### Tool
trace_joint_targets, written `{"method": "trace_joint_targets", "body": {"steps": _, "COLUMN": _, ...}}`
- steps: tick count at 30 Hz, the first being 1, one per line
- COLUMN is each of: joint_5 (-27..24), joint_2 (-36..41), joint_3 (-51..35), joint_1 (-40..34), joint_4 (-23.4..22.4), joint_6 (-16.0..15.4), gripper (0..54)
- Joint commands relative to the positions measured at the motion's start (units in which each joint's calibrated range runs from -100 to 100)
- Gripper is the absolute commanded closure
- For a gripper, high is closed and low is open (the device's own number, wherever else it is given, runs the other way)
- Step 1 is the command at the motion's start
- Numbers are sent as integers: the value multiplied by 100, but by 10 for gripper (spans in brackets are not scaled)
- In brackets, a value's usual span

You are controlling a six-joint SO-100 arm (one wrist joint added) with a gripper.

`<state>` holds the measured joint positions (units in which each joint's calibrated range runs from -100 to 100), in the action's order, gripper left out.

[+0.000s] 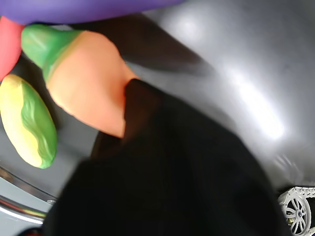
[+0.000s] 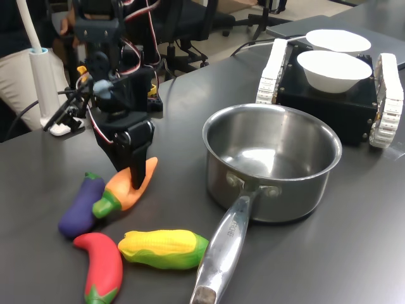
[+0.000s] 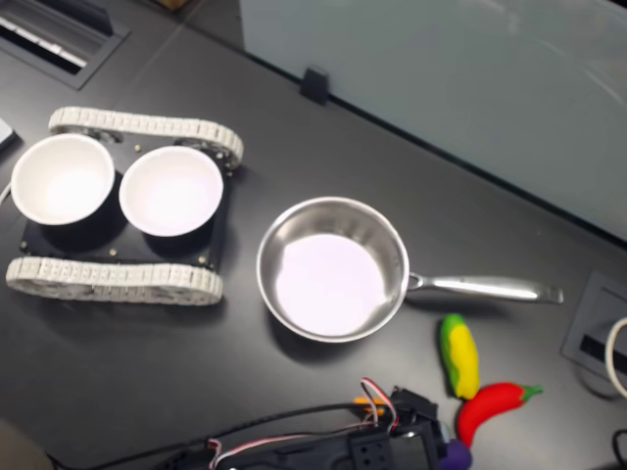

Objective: Pick up the carrot and place them in the pan

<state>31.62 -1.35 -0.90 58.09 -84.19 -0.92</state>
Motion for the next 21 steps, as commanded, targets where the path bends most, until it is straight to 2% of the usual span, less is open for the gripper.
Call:
{"method": "trace_joint_targets", "body": {"steps": 1, "joint_5": -195, "joint_2": 755, "joint_3": -614, "joint_1": -29, "joint_4": -268, "joint_6": -9, "gripper": 534}}
{"method": "trace_joint_targets", "body": {"steps": 6, "joint_5": -410, "joint_2": 1210, "joint_3": -859, "joint_1": 166, "joint_4": -310, "joint_6": -185, "gripper": 534}}
{"method": "trace_joint_targets", "body": {"steps": 21, "joint_5": -928, "joint_2": 2560, "joint_3": -1232, "joint_1": 430, "joint_4": -336, "joint_6": -312, "gripper": 534}}
